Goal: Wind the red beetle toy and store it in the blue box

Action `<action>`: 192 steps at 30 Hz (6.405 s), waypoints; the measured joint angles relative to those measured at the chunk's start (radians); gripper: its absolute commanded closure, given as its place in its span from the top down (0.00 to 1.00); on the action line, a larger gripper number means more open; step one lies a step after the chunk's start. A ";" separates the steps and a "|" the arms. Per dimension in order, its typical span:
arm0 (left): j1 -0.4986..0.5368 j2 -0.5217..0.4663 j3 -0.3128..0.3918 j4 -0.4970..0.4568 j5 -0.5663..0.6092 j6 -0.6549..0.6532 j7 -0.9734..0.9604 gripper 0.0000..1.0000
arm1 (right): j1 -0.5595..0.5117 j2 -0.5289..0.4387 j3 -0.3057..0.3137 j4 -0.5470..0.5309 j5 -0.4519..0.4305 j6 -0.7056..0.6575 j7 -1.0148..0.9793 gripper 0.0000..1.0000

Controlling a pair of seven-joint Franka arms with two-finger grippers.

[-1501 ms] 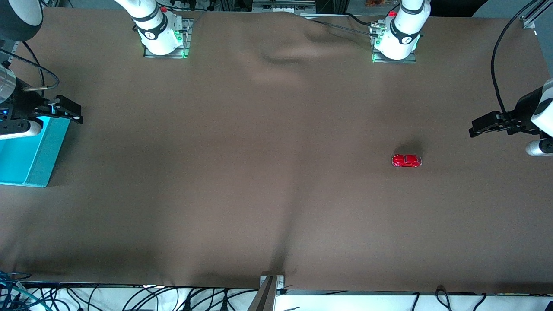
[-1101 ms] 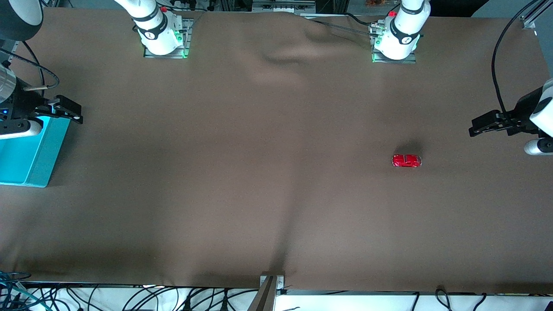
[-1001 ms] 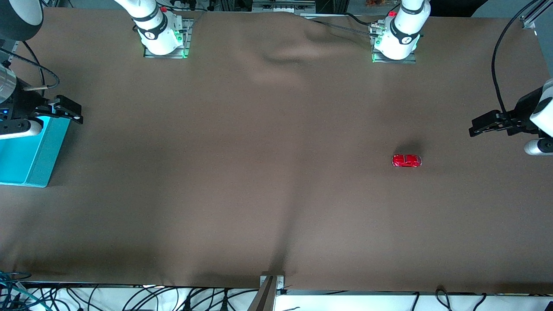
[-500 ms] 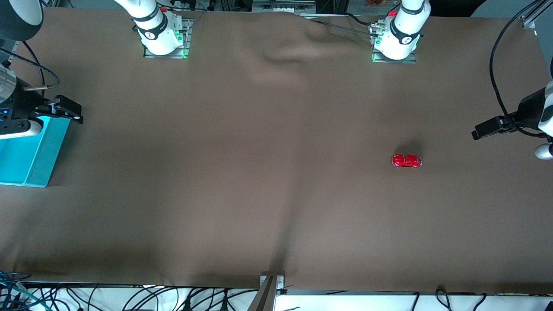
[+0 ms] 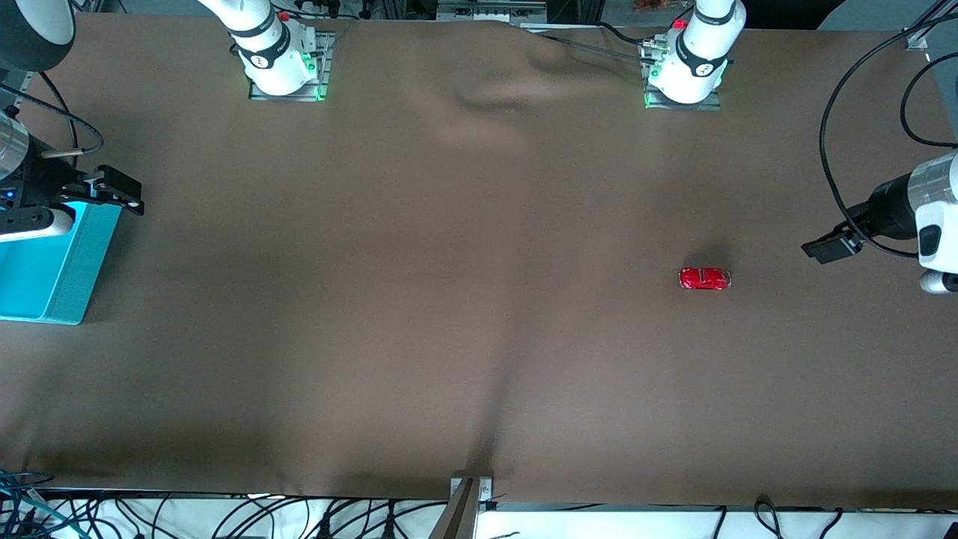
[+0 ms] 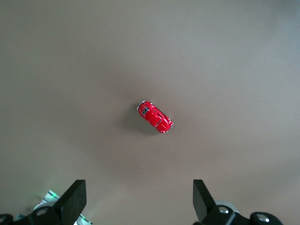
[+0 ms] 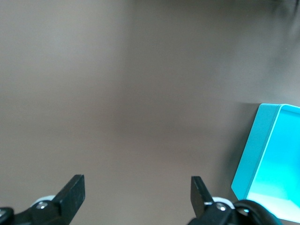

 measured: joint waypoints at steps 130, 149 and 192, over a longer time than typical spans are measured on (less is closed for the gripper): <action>0.042 0.202 -0.039 -0.700 -0.058 0.939 -0.876 0.00 | 0.004 0.000 0.000 0.000 0.000 0.000 0.064 1.00; -0.009 0.200 -0.146 -0.649 -0.058 0.934 -0.928 0.00 | 0.004 0.000 0.000 0.000 0.000 0.000 0.064 1.00; 0.022 0.240 -0.130 -0.648 -0.026 0.922 -0.975 0.00 | 0.004 0.000 0.000 0.000 0.000 0.000 0.064 1.00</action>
